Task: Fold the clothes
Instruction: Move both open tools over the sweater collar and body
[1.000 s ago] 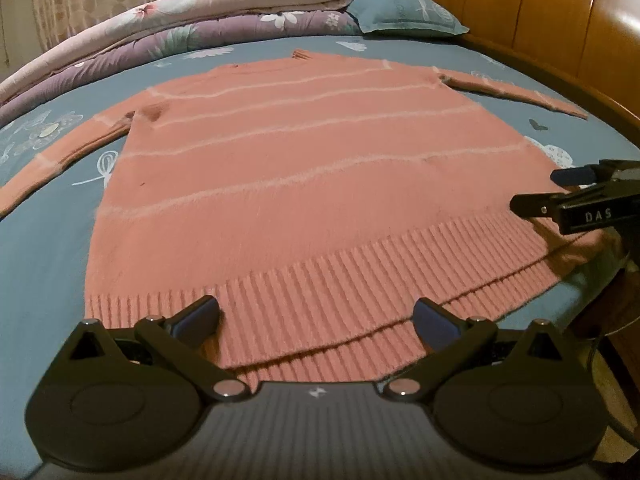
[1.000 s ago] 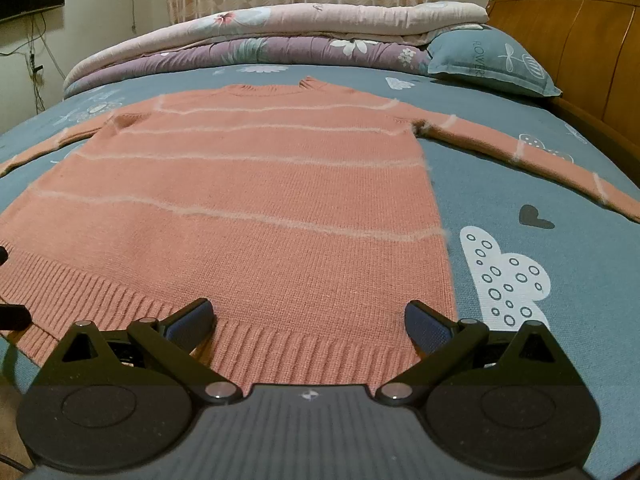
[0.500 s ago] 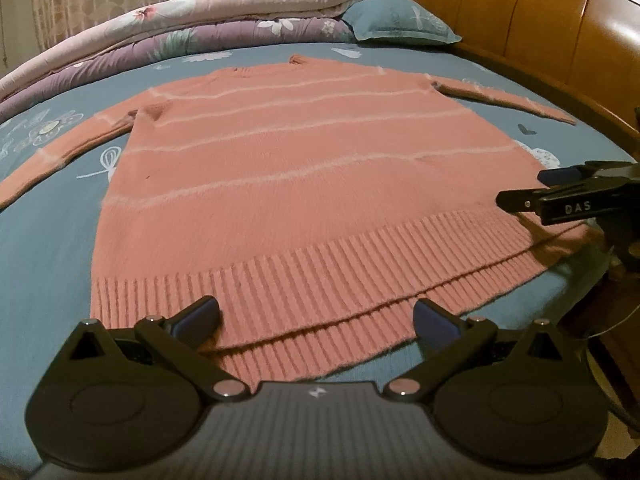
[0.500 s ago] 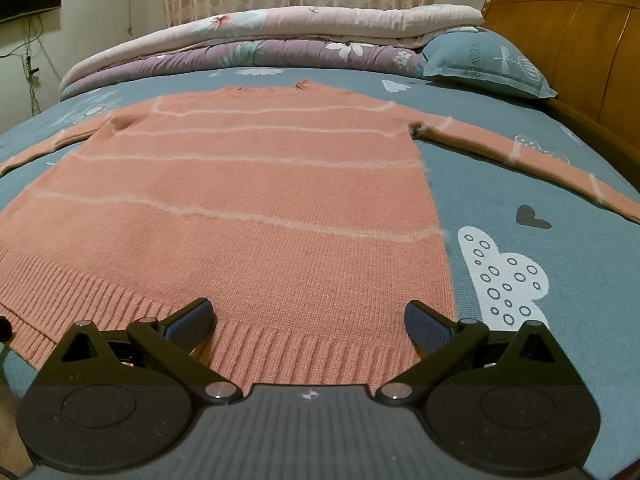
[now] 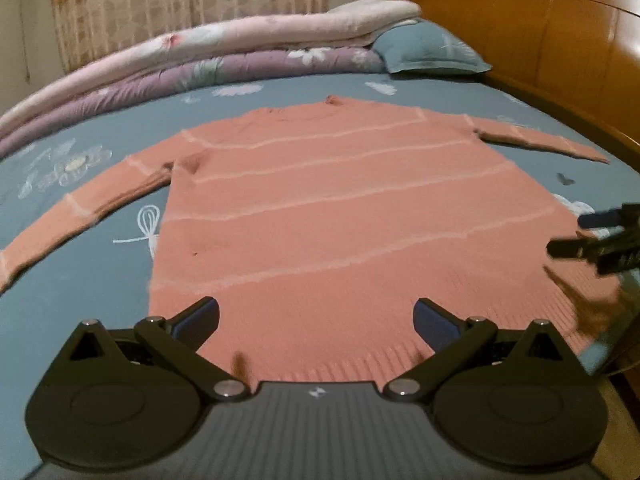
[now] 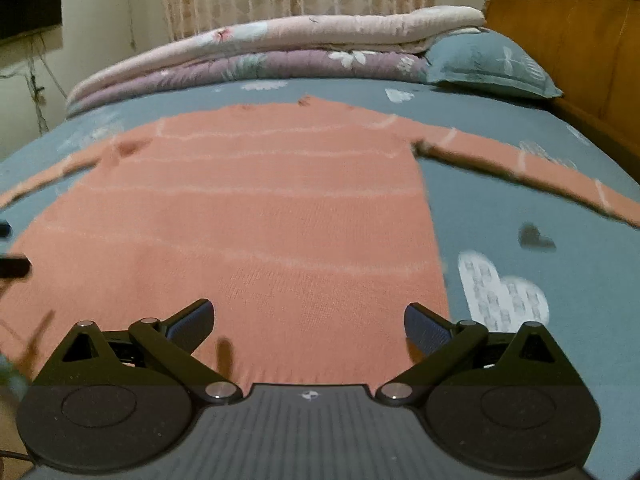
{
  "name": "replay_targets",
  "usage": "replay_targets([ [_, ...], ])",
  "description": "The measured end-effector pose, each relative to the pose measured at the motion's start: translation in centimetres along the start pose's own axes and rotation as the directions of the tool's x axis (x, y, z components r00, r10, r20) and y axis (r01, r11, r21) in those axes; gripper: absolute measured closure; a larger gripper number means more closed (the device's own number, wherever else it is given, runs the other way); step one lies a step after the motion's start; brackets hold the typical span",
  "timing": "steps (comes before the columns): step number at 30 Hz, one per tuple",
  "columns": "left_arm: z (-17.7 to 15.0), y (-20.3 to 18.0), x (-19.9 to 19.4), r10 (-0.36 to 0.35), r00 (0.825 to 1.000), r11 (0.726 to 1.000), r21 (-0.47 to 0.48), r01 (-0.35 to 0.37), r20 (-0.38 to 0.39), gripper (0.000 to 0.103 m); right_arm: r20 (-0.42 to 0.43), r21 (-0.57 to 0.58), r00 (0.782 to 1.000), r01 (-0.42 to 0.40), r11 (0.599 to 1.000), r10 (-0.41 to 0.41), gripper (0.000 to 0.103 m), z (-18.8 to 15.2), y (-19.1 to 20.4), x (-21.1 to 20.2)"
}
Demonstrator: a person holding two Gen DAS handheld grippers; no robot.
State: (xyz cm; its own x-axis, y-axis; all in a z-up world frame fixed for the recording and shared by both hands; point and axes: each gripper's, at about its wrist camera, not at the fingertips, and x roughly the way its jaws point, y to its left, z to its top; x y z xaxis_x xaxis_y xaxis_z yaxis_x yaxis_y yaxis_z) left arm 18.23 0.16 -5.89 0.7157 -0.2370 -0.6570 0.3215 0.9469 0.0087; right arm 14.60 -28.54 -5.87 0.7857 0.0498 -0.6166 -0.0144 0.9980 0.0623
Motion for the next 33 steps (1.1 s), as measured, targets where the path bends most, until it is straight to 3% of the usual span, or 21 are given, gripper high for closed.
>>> replay_targets([
  [4, 2.0, 0.9, 2.4, 0.024, 0.999, 0.999, -0.047, -0.026, -0.049, 0.001, 0.007, -0.075, 1.0, -0.021, 0.997, 0.021, 0.0, 5.0, -0.1, 3.3],
  [11, 5.9, 2.9, 4.9, 0.062, 0.992, 0.991, -0.112, -0.075, -0.113, 0.001, -0.104, -0.124, 0.993, -0.067, 0.99, 0.054, 0.0, 10.4, 0.4, 10.9],
  [15, 7.7, 4.4, 6.4, 0.062, 0.984, 0.985, -0.146, -0.087, -0.166, 0.001, -0.233, -0.117, 0.972, -0.054, 0.992, 0.026, 0.0, 10.2, -0.3, 13.8],
  [19, 9.5, 5.8, 7.8, 0.065, 0.976, 0.981, -0.167, -0.1, -0.206, 0.001, -0.264, -0.123, 0.964, -0.08, 0.989, 0.045, 0.0, 9.5, -1.1, 13.0],
  [27, 15.7, 9.5, 12.8, 0.017, 0.994, 0.983, -0.18, -0.036, -0.109, 0.001, -0.34, -0.108, 0.94, -0.075, 0.991, 0.034, 0.0, 10.3, -0.7, 13.9],
  [30, 17.8, 11.3, 15.6, 0.053, 0.996, 0.985, -0.163, -0.065, -0.077, 0.001, -0.346, -0.098, 0.938, -0.071, 0.993, 0.032, 0.0, 10.4, -0.6, 14.2],
  [33, 18.8, 13.0, 18.9, 0.069, 0.993, 0.984, -0.156, -0.083, -0.094, 0.001, -0.356, -0.094, 0.934, -0.057, 0.994, 0.02, 0.0, 10.5, -0.4, 14.3],
])
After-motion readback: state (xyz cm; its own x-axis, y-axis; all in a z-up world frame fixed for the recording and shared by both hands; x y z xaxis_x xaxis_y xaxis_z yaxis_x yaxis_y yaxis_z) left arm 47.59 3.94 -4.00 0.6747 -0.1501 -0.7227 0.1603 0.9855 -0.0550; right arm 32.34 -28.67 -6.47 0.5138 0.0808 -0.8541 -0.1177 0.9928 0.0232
